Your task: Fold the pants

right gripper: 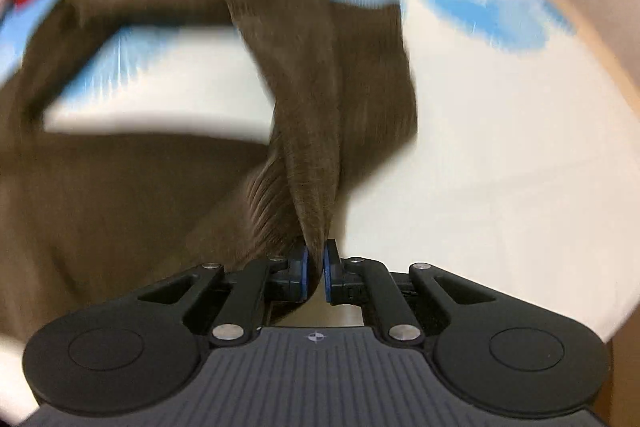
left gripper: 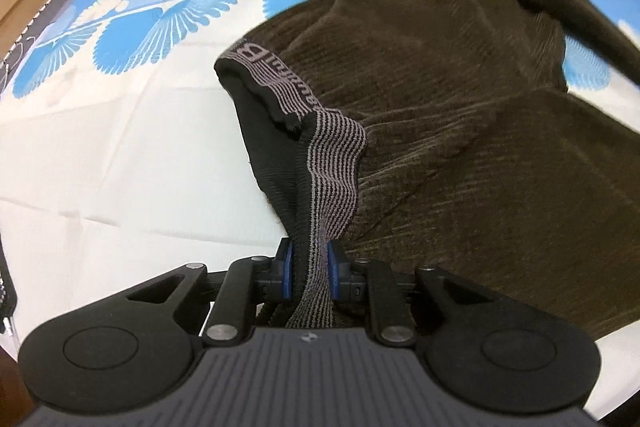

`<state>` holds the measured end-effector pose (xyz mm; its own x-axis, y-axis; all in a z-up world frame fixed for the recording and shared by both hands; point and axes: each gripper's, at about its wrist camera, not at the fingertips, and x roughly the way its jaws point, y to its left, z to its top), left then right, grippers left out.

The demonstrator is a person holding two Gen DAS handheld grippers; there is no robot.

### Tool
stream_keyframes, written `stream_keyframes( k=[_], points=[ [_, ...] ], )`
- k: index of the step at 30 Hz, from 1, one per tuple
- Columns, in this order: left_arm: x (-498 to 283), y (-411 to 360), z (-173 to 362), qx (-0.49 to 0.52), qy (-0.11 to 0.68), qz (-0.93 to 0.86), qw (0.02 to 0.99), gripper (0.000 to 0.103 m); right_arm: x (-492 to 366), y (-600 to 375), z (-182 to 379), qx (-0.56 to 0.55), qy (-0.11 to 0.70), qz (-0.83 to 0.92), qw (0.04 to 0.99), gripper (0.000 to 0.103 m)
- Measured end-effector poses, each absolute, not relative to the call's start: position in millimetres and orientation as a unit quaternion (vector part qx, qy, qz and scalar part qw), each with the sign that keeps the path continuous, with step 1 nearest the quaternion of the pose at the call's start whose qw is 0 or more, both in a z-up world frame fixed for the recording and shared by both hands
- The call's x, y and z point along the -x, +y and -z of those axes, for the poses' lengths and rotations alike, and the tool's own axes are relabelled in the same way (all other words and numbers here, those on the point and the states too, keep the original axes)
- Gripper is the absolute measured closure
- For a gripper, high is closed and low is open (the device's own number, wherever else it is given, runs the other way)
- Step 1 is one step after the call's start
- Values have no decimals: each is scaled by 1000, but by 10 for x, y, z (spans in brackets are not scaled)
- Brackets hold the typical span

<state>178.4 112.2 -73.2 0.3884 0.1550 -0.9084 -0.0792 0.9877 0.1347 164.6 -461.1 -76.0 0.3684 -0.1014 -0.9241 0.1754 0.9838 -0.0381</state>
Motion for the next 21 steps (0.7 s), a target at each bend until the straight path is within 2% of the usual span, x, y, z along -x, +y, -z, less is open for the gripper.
stream_keyframes(
  k=[4, 5, 9, 11, 13, 17, 21],
  points=[
    [-1837, 1071, 778, -48, 562, -79, 822, 74, -1431, -4757, 810, -43, 583, 50, 810, 92],
    [-1843, 1072, 789, -48, 562, -82, 821, 72, -1406, -4778, 752, -45, 570, 48, 819, 92],
    [-1874, 1126, 756, -33, 556, -91, 826, 68, -1356, -4839, 521, -64, 504, 52, 859, 78],
    [-1862, 1168, 736, -35, 553, -99, 827, 56, -1363, -4864, 417, -68, 467, 63, 879, 70],
    [-1884, 1176, 749, -36, 554, -101, 826, 55, -1416, -4906, 382, -71, 440, 75, 892, 62],
    [-1953, 1128, 774, -49, 553, -91, 827, 51, -1589, -4848, 438, -67, 438, 82, 893, 58],
    [-2014, 1069, 830, -58, 561, -76, 822, 50, -1837, -4681, 596, -40, 448, 75, 890, 42]
  ],
)
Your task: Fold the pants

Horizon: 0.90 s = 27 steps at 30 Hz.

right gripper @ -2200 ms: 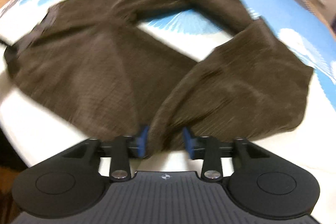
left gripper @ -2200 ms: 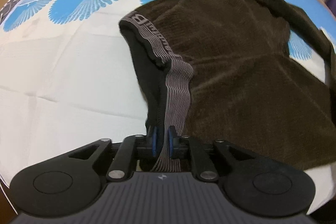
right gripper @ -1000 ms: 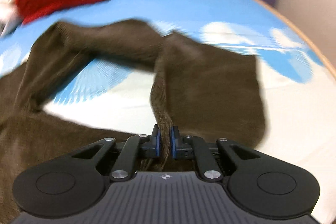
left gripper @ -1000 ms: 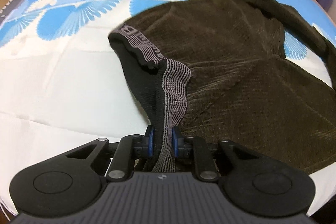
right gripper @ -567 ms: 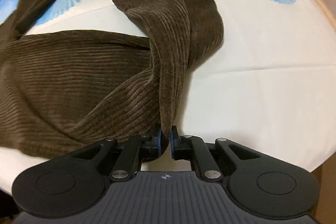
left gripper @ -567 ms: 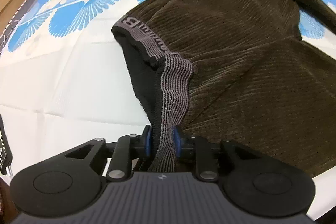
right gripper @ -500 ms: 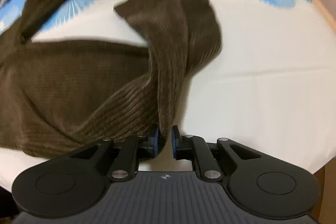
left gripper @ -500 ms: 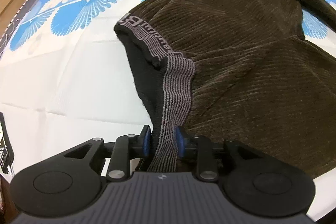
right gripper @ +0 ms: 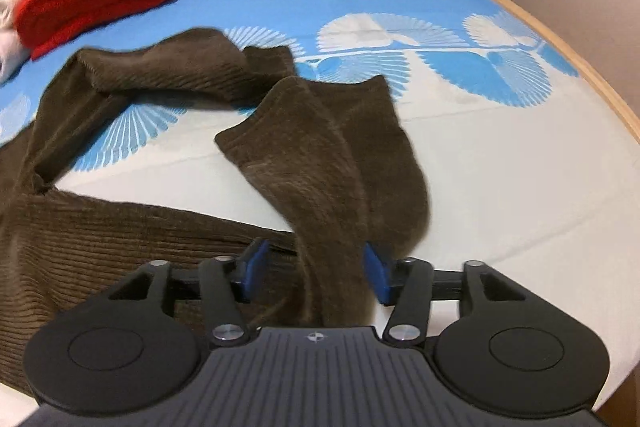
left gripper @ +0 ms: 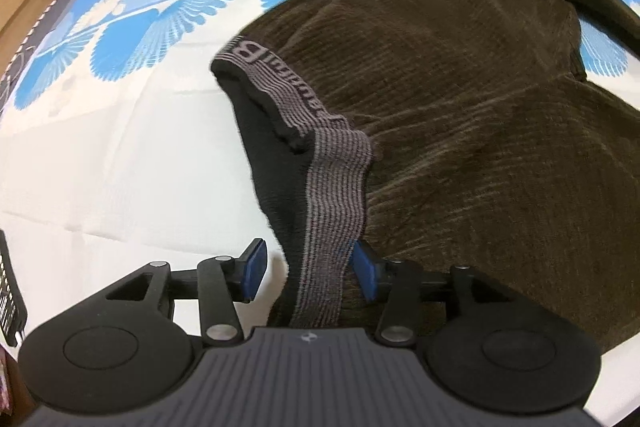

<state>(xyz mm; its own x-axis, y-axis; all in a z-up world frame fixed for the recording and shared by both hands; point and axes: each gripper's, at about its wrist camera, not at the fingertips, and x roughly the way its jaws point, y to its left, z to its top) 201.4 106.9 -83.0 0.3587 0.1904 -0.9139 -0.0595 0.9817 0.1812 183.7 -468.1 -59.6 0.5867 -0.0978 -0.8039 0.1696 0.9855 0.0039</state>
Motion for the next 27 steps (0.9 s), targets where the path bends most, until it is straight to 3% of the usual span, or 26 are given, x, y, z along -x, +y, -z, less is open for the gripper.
stream_keyframes(
  k=[6, 10, 11, 12, 13, 14, 16, 20, 23, 26, 27],
  points=[
    [-2063, 1018, 896, -70, 569, -60, 817, 47, -2181, -4336, 833, 40, 465, 60, 882, 29],
    [-2093, 1028, 930, -69, 573, -60, 814, 47, -2306, -4204, 998, 97, 485, 61, 867, 29],
    [-2098, 1024, 934, -70, 574, -60, 814, 47, -2307, -4188, 1017, 109, 485, 61, 866, 32],
    [-2101, 1018, 940, -72, 575, -60, 813, 47, -2308, -4188, 1029, 118, 483, 62, 866, 49],
    [-2101, 1012, 943, -75, 576, -61, 812, 46, -2299, -4213, 1027, 123, 481, 68, 866, 75],
    [-2109, 1002, 952, -78, 576, -61, 811, 46, -2297, -4255, 1023, 124, 478, 78, 866, 82],
    [-2111, 986, 965, -85, 577, -62, 810, 46, -2247, -4449, 923, 76, 466, 91, 877, 87],
    [-2096, 933, 971, -99, 577, -60, 809, 45, -2037, -4981, 712, -17, 431, 176, 885, 88],
    [-2090, 903, 972, -103, 577, -51, 809, 44, -1789, -5453, 787, -122, 461, 219, 851, 87],
    [-2092, 890, 986, -116, 576, -51, 808, 43, -1502, -5787, 945, -225, 495, 239, 804, 75],
    [-2093, 890, 987, -117, 576, -52, 807, 43, -1427, -5850, 980, -246, 503, 234, 795, 66]
  ],
)
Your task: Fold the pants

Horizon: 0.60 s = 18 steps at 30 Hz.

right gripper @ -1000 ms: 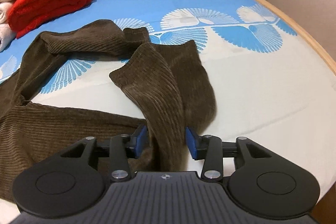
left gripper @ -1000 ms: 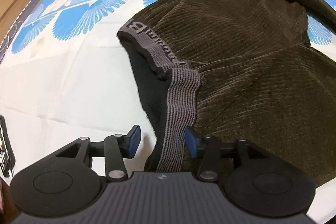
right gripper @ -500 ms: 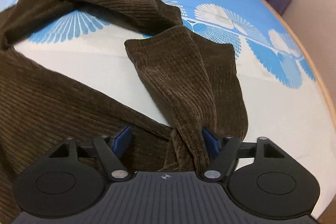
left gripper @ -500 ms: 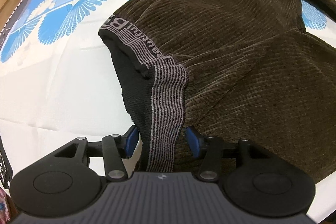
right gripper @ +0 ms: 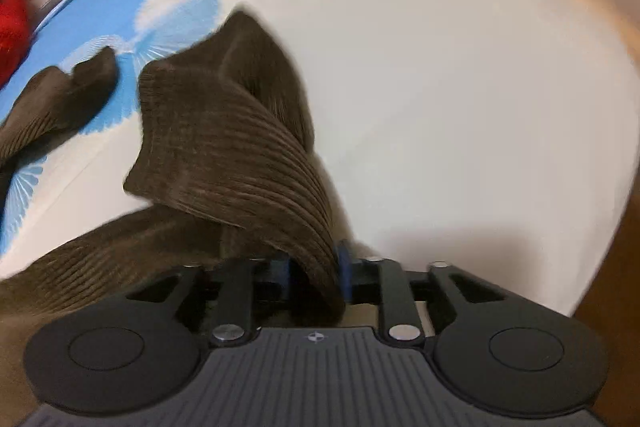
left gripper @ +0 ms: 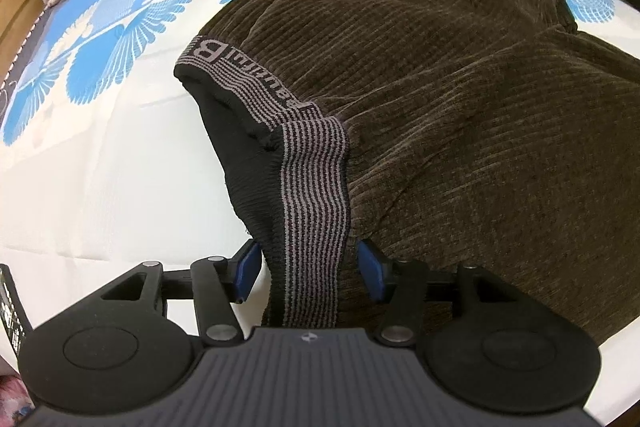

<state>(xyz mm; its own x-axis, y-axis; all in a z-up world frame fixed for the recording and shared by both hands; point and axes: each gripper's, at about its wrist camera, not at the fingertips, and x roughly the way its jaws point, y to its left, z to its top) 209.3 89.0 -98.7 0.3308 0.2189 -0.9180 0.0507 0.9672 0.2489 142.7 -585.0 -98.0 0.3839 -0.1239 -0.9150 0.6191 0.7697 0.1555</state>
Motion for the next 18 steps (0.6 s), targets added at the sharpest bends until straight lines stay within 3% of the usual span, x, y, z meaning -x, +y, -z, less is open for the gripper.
stream_keyframes(
  k=[1, 3, 6, 12, 18],
  points=[
    [-2093, 895, 985, -117, 576, -53, 807, 43, -1371, -5888, 996, -256, 507, 231, 790, 53],
    [-2094, 895, 982, -118, 577, -56, 806, 43, -1268, -5972, 948, -272, 492, 231, 794, 45],
    [-2096, 869, 977, -125, 577, -59, 805, 43, -1266, -5919, 800, -245, 458, 218, 827, 45],
    [-2126, 857, 998, -124, 581, -60, 802, 43, -1450, -5364, 582, -9, 405, 211, 890, 45],
    [-2166, 856, 1017, -121, 585, -60, 800, 42, -1688, -4777, 783, 223, 375, 142, 889, 42]
  ],
)
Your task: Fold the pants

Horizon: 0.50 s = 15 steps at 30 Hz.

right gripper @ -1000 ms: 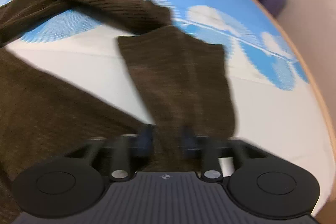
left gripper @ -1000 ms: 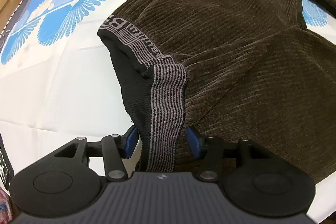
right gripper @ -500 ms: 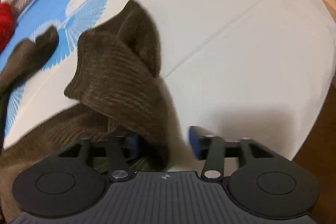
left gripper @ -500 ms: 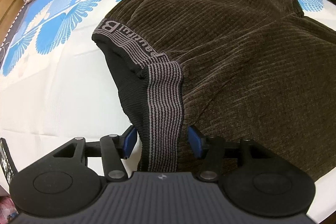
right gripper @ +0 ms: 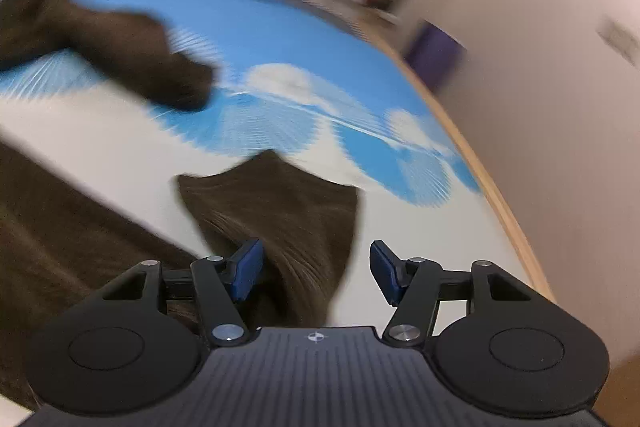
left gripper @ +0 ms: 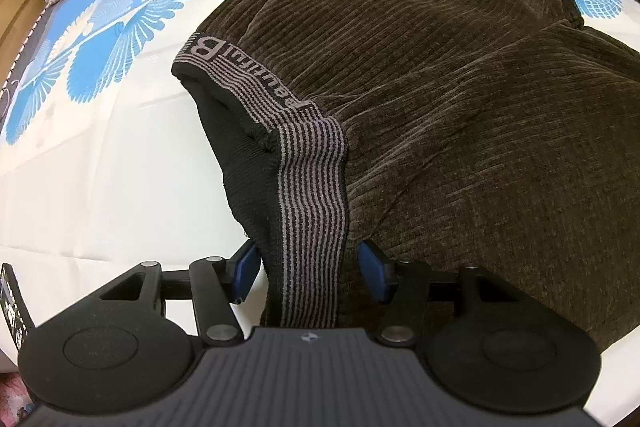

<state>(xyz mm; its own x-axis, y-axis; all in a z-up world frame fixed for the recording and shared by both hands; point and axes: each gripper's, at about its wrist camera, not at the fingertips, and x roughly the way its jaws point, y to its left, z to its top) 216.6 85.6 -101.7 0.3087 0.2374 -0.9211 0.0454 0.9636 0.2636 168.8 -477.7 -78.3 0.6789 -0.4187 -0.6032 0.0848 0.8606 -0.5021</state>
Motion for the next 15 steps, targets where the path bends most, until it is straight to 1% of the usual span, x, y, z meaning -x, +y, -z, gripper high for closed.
stream_keyframes(
  k=[3, 8, 11, 12, 13, 14, 15],
  points=[
    [-2175, 859, 1019, -118, 587, -60, 799, 42, -1897, -4572, 973, 286, 393, 118, 866, 42],
    [-2201, 903, 1025, -110, 589, -57, 798, 41, -2205, -4443, 1314, 330, 438, 86, 832, 42],
    [-2216, 943, 1027, -103, 591, -55, 798, 39, -2309, -4400, 1394, 346, 436, 82, 827, 45],
    [-2220, 948, 1028, -104, 590, -55, 799, 38, -2340, -4398, 1374, 344, 435, 82, 828, 59],
    [-2221, 948, 1029, -105, 590, -54, 799, 37, -2385, -4423, 1336, 335, 430, 86, 834, 83],
    [-2220, 951, 1029, -104, 590, -54, 799, 38, -2395, -4457, 1274, 315, 428, 91, 842, 93],
    [-2213, 947, 1027, -104, 590, -53, 799, 39, -2436, -4517, 1193, 285, 426, 97, 853, 95]
  ],
)
